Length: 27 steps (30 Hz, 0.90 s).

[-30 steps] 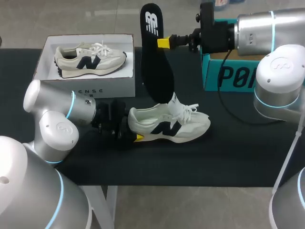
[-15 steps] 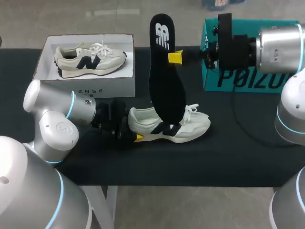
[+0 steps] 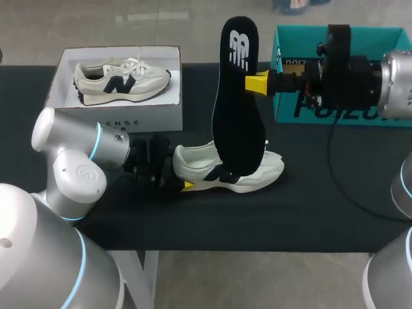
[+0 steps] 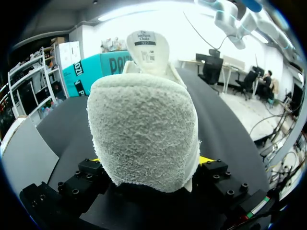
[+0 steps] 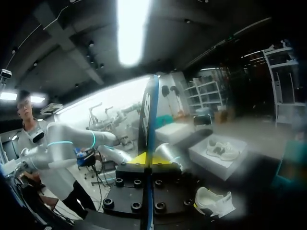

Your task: Take the shoe out of the shoebox, open the shoe tongue, remove and reinsert the insole, then place the shoe into the shoebox

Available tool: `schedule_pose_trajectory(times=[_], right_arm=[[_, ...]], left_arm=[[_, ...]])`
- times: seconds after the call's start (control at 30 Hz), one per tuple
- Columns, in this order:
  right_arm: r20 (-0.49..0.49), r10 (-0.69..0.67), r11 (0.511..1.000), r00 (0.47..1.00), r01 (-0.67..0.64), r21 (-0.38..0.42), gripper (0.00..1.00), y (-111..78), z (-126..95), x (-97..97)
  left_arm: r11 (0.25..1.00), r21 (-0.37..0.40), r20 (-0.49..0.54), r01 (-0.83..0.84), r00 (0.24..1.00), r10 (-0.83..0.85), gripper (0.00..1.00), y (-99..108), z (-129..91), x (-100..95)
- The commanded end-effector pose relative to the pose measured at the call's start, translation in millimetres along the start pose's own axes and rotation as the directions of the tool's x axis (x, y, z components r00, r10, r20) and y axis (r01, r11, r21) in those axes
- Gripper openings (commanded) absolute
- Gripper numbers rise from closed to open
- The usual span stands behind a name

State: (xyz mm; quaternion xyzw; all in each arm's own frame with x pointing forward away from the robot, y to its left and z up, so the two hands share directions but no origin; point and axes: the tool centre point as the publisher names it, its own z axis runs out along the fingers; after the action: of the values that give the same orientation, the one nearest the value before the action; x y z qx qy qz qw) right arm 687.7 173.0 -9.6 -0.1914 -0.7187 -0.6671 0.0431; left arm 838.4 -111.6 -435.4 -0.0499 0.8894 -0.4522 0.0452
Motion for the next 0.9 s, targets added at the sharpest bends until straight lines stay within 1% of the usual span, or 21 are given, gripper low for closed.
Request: schedule_pose_trajectory(times=[0.03, 0.2, 0.6, 0.63, 0.67, 0.7, 0.8, 0.83, 0.87, 0.9], right_arm=[[0.036, 0.024, 0.999, 0.999, -0.025, 0.031, 0.0, -6.8, -23.1, 26.1], [0.032, 0.051, 0.997, 0.998, -0.053, 0.051, 0.0, -15.9, -22.2, 36.3], [0.038, 0.064, 0.997, 0.997, -0.066, 0.044, 0.0, -17.2, -22.5, 35.8], [0.038, 0.064, 0.997, 0.997, -0.066, 0.044, 0.0, -17.2, -22.5, 35.8], [0.038, 0.064, 0.997, 0.997, -0.066, 0.044, 0.0, -17.2, -22.5, 35.8], [0.038, 0.064, 0.997, 0.997, -0.066, 0.044, 0.0, -17.2, -22.5, 35.8], [0.038, 0.064, 0.997, 0.997, -0.066, 0.044, 0.0, -17.2, -22.5, 35.8], [0.038, 0.064, 0.997, 0.997, -0.066, 0.044, 0.0, -17.2, -22.5, 35.8], [0.038, 0.064, 0.997, 0.997, -0.066, 0.044, 0.0, -17.2, -22.5, 35.8], [0.038, 0.064, 0.997, 0.997, -0.066, 0.044, 0.0, -17.2, -22.5, 35.8]], left_arm=[[1.0, 0.002, 0.002, 0.0, 1.0, 0.0, 0.0, 2.5, 3.9, -0.1], [1.0, 0.002, 0.002, 0.0, 1.0, 0.0, 0.0, 2.5, 3.9, -0.1], [1.0, 0.002, 0.002, 0.0, 1.0, 0.0, 0.0, 2.5, 3.9, -0.1], [1.0, 0.002, 0.002, 0.0, 1.0, 0.0, 0.11, 2.5, 3.9, -0.1], [1.0, 0.002, 0.002, 0.0, 1.0, 0.0, 0.2, 2.5, 3.9, -0.1], [1.0, 0.002, 0.002, 0.0, 1.0, 0.0, 0.27, 2.5, 3.9, -0.1], [1.0, 0.002, 0.002, 0.0, 1.0, 0.0, 0.42, 2.5, 3.9, -0.1], [1.0, 0.002, 0.002, 0.0, 1.0, 0.0, 0.51, 2.5, 3.9, -0.1], [1.0, 0.002, 0.002, 0.0, 1.0, 0.0, 0.83, 2.5, 3.9, -0.1], [1.0, 0.002, 0.002, 0.0, 1.0, 0.0, 1.0, 2.5, 3.9, -0.1]])
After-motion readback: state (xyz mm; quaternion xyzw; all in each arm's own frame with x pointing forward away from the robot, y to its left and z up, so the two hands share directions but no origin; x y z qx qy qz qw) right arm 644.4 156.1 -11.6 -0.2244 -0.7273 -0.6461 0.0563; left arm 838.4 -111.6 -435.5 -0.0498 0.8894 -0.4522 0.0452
